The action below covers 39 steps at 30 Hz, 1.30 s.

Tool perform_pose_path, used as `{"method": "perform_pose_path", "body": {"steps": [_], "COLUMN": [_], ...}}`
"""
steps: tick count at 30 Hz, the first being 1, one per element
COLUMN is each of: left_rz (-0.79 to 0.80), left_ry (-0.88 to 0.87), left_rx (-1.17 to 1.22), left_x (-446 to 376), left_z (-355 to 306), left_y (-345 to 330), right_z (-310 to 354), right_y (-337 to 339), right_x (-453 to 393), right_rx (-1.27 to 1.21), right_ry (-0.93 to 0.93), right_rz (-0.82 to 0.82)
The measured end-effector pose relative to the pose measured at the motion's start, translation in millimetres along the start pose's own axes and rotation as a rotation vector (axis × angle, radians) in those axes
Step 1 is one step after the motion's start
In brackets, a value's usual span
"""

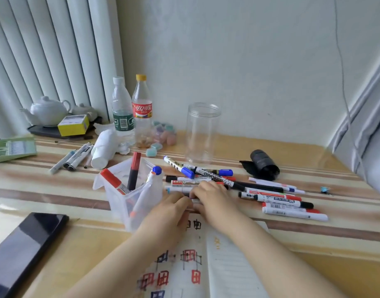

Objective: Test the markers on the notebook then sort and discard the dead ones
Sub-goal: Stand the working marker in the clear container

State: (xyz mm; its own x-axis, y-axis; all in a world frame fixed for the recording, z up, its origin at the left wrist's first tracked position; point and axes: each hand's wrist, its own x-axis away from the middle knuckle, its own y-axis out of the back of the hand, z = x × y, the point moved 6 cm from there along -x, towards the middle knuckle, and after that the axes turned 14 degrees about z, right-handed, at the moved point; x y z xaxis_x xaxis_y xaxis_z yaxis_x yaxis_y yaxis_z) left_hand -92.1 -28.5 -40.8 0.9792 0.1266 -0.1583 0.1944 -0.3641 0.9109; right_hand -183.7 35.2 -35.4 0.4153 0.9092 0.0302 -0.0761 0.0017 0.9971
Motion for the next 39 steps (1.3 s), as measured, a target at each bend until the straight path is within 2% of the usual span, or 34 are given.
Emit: {"method": "perform_pose_path", "body": {"steps": [5,8,12,16,18,22,25,27,31,34,36,39], "left_rz": [-0.057,-0.094,0.077,0.223,0.299,0.37,0.404,0.414,0.4,0.391,0.353,0.277], "left_ry": [-0.052,-0.093,-0.091,-0.149,-0.164,-0.176,-0.174,-0.181,-0.187,-0.166,-0.144,-0.081], "left_rx": [-0.004,-0.095,-0.122,-0.076,-0.047,-0.049,-0.046,-0.029,-0.015,-0.027,-0.035,-0.016], "left_x": [3.8,3.0,-8.1,-4.1,3.6,15.6,20.0,21.4,22.3,22.5,21.0,17.8], "left_z": [-8.5,-22.7,-40.1,-60.2,-65.8,-69.6,-69.3,-71.2,-71.7,-69.3,-67.1,-58.8], "left_y": [8.9,16.0,2.0,-10.7,-15.4,-17.7,-16.9,-14.4,-6.9,-2.4,2.9,13.2], "right_z": [0.2,5.3,10.7,5.6,9.5,14.5,20.6,23.1,18.0,14.8,11.8,-15.9], "right_y": [5.0,20.3,28.3,29.9,25.8,19.1,28.1,30.5,24.1,22.1,28.9,33.4], "right_x": [13.9,36.7,70.1,98.8,109.6,122.7,131.9,132.5,130.8,129.2,127.5,130.6], "right_rx": [0.059,0.121,0.184,0.097,0.178,0.308,0.38,0.431,0.447,0.382,0.242,-0.274], "right_ry": [0.007,0.032,0.04,0.013,0.038,0.044,0.051,0.072,0.095,0.058,-0.028,-0.24], "right_rz": [-0.047,-0.073,-0.058,-0.029,-0.035,-0.074,-0.166,-0.221,-0.231,-0.132,-0.054,0.087]}}
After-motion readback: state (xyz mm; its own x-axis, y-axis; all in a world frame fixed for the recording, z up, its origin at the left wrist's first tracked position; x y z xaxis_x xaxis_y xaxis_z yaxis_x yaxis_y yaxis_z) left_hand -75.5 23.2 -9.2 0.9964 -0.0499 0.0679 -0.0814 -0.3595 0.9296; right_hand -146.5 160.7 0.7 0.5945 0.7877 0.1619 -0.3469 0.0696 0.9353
